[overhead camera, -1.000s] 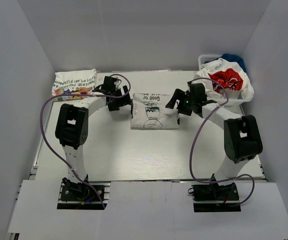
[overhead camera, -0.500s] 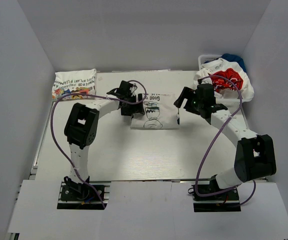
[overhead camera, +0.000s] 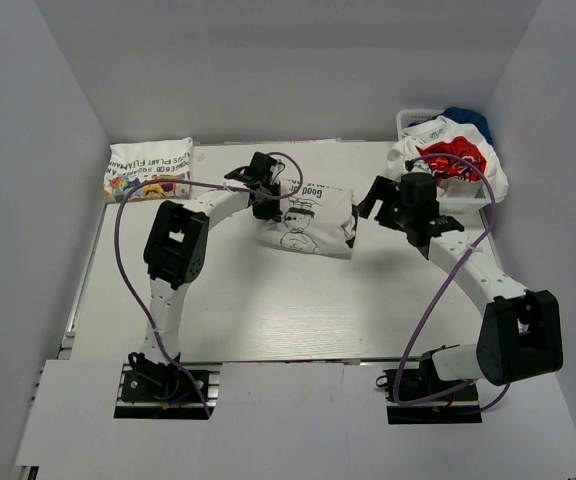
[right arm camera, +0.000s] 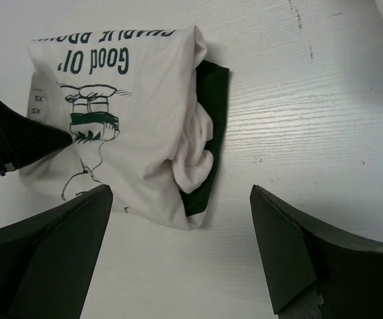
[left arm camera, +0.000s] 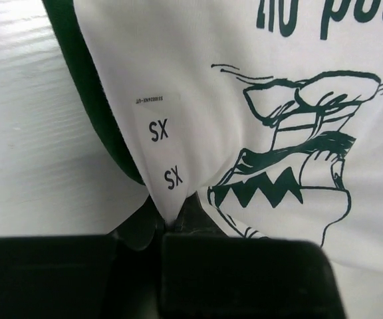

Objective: Fold and stack the t-shirts

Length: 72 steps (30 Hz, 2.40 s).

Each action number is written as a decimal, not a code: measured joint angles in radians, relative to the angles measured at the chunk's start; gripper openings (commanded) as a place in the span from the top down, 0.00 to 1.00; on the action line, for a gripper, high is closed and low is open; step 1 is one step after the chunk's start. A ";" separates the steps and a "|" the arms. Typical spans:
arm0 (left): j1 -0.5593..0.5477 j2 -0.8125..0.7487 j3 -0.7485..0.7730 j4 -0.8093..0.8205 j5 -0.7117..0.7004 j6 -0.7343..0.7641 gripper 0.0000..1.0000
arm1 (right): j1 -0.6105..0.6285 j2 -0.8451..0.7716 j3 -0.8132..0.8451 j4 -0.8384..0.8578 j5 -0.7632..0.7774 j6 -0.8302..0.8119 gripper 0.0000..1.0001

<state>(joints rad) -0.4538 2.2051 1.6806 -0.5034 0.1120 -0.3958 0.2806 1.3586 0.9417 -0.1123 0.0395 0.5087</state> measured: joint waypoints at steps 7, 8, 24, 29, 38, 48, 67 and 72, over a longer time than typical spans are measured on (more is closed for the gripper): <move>0.001 -0.010 0.069 -0.081 -0.172 0.163 1.00 | 0.000 -0.004 -0.016 0.002 0.062 -0.018 0.10; 0.006 -0.018 0.068 -0.081 -0.197 0.197 1.00 | 0.000 -0.004 -0.018 0.002 0.069 -0.020 0.10; 0.212 -0.111 0.077 0.045 -0.563 0.601 1.00 | 0.000 0.046 -0.018 0.010 0.116 -0.050 0.10; 0.295 -0.092 0.153 0.091 -0.579 0.681 1.00 | 0.000 0.073 -0.016 0.010 0.118 -0.057 0.10; 0.343 -0.044 0.379 0.105 -0.546 0.746 1.00 | 0.000 0.146 0.022 0.010 0.108 -0.073 0.10; 0.352 -0.044 0.416 0.088 -0.516 0.755 1.00 | 0.000 0.146 0.024 0.010 0.107 -0.075 0.10; 0.629 0.275 0.484 0.196 -0.494 0.741 0.00 | 0.004 0.285 0.136 -0.006 0.060 -0.084 0.10; 0.639 0.320 0.536 0.152 -0.492 0.671 0.00 | 0.042 0.356 0.223 -0.021 0.043 -0.107 0.10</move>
<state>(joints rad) 0.1852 2.5248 2.2162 -0.3515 -0.3805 0.2756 0.3222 1.7142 1.1645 -0.1329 0.0830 0.4019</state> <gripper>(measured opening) 0.993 0.898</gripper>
